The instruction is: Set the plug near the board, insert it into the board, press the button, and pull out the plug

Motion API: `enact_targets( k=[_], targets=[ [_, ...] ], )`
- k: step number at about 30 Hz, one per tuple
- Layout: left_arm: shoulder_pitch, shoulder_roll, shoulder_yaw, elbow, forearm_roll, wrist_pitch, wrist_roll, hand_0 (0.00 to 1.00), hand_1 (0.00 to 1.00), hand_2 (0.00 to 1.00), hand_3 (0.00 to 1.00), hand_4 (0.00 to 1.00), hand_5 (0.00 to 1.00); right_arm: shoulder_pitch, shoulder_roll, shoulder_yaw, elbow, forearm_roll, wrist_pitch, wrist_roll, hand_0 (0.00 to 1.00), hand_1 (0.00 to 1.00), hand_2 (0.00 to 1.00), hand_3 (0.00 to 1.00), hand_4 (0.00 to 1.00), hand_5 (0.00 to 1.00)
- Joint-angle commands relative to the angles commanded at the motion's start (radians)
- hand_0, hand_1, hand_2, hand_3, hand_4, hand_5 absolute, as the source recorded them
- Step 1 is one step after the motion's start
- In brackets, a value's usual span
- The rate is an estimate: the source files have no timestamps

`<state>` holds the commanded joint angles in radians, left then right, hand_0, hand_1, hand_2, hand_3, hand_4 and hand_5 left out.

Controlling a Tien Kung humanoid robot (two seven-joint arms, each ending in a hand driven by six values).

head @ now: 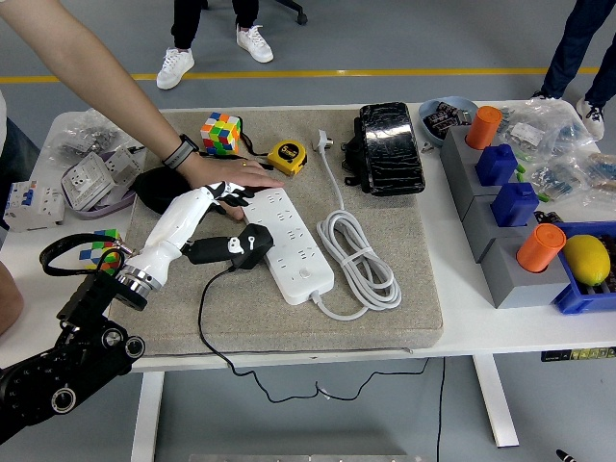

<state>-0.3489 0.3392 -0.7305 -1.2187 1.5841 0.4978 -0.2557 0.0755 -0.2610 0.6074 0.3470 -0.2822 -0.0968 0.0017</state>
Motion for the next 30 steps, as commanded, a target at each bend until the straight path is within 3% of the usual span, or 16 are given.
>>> enact_targets(
  k=[4,5,11,19,30],
  targets=[
    [0.034,0.018,-0.001,-0.016,0.023,-0.024,0.0,0.617,0.706,0.72,0.703,0.998,0.664,-0.001,-0.002,-0.002,0.0,0.002,-0.001,0.006,0.571,0.645,0.627,0.549,0.958,0.521],
    [0.041,0.022,0.001,-0.016,0.03,-0.035,0.004,0.728,0.776,0.766,0.731,0.947,0.664,-0.001,-0.002,-0.003,0.0,0.002,-0.001,0.007,0.57,0.645,0.627,0.549,0.958,0.522],
    [0.064,0.028,0.002,-0.004,0.051,-0.063,0.015,0.744,0.788,0.775,0.734,0.921,0.658,0.001,-0.003,-0.002,0.005,-0.002,-0.001,0.013,0.57,0.645,0.625,0.548,0.957,0.522],
    [0.06,0.03,0.003,-0.004,0.07,-0.068,0.027,0.748,0.792,0.779,0.731,0.905,0.662,0.001,-0.005,0.003,0.007,-0.003,-0.003,0.02,0.57,0.644,0.624,0.547,0.957,0.522],
    [0.04,0.02,0.02,0.038,0.093,-0.083,0.06,0.755,0.802,0.788,0.736,0.889,0.666,-0.003,-0.003,0.009,0.007,-0.004,-0.003,0.024,0.569,0.643,0.623,0.547,0.956,0.519]
  ],
)
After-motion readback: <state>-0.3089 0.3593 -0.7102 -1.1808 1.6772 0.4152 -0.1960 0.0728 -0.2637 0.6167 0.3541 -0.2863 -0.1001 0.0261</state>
